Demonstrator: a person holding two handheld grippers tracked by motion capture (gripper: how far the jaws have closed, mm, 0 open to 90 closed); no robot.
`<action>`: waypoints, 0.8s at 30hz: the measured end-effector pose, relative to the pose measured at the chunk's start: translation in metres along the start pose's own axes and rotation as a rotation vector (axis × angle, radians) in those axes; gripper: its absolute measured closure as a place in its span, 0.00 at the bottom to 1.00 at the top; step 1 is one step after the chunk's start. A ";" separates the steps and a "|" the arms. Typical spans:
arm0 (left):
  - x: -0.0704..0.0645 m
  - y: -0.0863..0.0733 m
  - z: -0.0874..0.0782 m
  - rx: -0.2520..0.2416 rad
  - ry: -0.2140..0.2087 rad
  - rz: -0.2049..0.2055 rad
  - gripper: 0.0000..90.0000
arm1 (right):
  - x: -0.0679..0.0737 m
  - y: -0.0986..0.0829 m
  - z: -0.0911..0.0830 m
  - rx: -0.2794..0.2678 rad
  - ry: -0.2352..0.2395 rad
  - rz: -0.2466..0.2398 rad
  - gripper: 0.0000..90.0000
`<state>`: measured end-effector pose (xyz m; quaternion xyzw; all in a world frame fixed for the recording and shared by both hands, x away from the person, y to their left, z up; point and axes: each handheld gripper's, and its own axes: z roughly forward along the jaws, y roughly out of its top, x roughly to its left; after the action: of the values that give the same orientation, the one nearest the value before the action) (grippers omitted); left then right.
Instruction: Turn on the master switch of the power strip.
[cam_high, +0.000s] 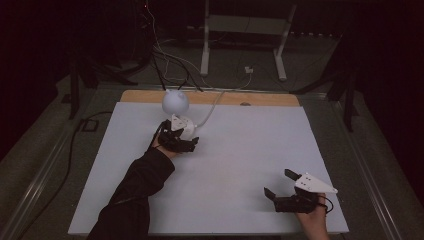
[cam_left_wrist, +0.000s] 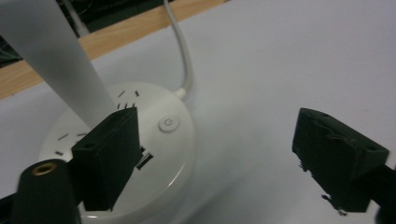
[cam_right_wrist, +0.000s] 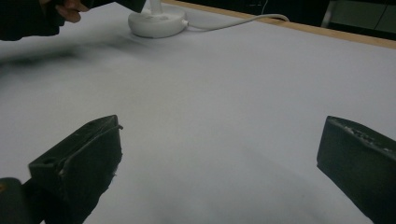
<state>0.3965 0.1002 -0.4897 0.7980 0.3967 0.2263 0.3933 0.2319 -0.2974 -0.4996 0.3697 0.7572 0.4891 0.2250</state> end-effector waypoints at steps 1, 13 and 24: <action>0.000 0.000 0.001 0.003 0.012 -0.002 0.25 | 0.000 0.000 0.000 -0.001 0.000 0.001 0.00; 0.005 0.003 0.014 0.002 0.077 -0.007 0.74 | -0.001 0.000 0.000 -0.004 0.004 0.001 0.00; 0.008 0.004 0.025 -0.017 0.086 0.025 1.00 | -0.001 0.000 0.000 -0.002 0.008 0.002 0.00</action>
<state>0.4196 0.0941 -0.5006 0.7890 0.4015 0.2685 0.3798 0.2324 -0.2981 -0.5000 0.3681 0.7572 0.4918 0.2219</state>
